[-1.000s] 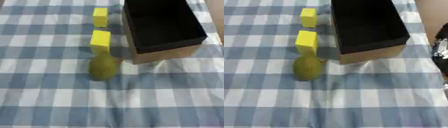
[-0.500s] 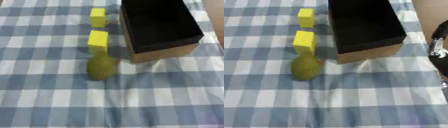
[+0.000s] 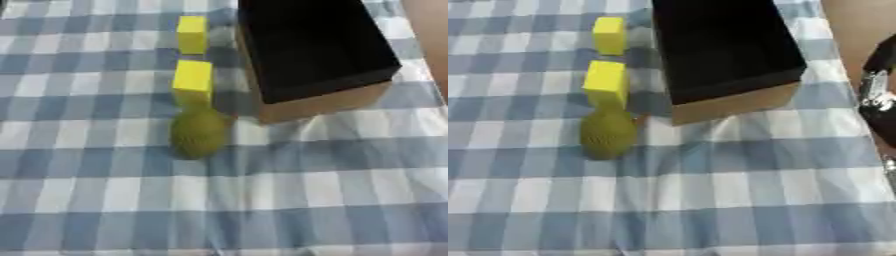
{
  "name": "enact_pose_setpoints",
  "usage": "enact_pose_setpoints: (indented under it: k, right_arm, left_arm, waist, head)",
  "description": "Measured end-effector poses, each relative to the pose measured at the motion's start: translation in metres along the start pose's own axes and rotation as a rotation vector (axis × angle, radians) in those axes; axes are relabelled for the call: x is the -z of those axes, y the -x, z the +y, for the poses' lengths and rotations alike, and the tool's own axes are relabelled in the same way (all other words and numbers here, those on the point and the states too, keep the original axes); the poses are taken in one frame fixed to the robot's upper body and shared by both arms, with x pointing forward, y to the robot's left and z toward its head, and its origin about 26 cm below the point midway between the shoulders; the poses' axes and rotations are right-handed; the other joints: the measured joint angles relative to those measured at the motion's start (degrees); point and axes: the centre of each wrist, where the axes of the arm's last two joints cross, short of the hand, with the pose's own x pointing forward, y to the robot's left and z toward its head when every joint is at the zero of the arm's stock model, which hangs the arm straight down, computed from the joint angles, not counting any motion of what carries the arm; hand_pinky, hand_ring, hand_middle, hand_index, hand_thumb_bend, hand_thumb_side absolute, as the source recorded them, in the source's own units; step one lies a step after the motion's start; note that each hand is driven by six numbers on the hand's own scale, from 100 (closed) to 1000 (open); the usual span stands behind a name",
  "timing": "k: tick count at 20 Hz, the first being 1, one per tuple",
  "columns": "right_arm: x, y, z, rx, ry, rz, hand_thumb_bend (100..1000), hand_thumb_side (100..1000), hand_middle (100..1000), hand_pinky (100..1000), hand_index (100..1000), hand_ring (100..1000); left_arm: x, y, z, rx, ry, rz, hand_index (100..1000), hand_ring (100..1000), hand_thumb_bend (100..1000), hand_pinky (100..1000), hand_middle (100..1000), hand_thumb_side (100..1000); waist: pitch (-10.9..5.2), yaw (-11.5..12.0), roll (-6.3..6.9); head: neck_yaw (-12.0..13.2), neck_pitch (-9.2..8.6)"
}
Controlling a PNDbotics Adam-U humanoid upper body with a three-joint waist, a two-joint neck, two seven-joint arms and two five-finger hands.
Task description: Pick up objects on the table and place them in the box.
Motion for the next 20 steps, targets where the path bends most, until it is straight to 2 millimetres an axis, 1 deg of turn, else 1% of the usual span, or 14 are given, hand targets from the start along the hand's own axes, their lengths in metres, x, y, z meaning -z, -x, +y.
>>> enact_pose_setpoints:
  k: [2,6,12,14,15,17,20]
  right_arm:
    - [0.0,0.0,0.0,0.001,-0.003,0.002,100,470,444,891,872,985]
    - [0.0,0.0,0.0,0.003,-0.005,0.006,100,470,444,891,872,985]
    - [-0.002,0.0,-0.001,0.002,-0.011,0.013,100,470,444,891,872,987]
    - [-0.002,0.0,-0.001,0.003,-0.011,0.013,100,470,444,891,872,988]
    - [-0.002,0.0,-0.001,0.003,-0.011,0.013,100,470,444,891,872,988]
    - [-0.002,0.0,-0.001,0.004,-0.01,0.014,100,470,444,892,872,989]
    - [-0.002,0.0,-0.001,0.005,-0.011,0.016,100,470,445,892,872,989]
  left_arm:
    - [0.014,0.006,-0.005,0.009,0.04,-0.01,900,816,219,851,779,581]
    - [0.043,0.015,-0.011,0.032,0.113,-0.027,902,823,258,856,785,578]
    - [0.093,0.022,-0.013,0.083,0.221,-0.044,913,838,292,868,798,548]
    - [0.107,0.024,-0.013,0.103,0.261,-0.048,916,848,322,881,790,557]
    - [0.113,0.026,-0.015,0.109,0.285,-0.046,916,849,325,882,790,557]
    - [0.119,0.032,-0.022,0.117,0.338,-0.039,921,863,363,898,800,555]
    - [0.127,0.041,-0.032,0.124,0.411,-0.035,917,870,439,908,805,544]
  waist:
    - [-0.24,0.1,0.03]
    - [-0.41,0.4,0.13]
    - [-0.59,0.7,0.13]
    - [-0.59,0.8,0.13]
    - [-0.59,0.7,0.13]
    - [-0.59,0.7,0.13]
    - [-0.59,0.6,0.13]
  head:
    - [0.0,0.31]
    - [0.0,0.34]
    - [0.0,0.34]
    - [0.0,0.34]
    - [0.0,0.34]
    - [0.0,0.34]
    - [0.0,0.34]
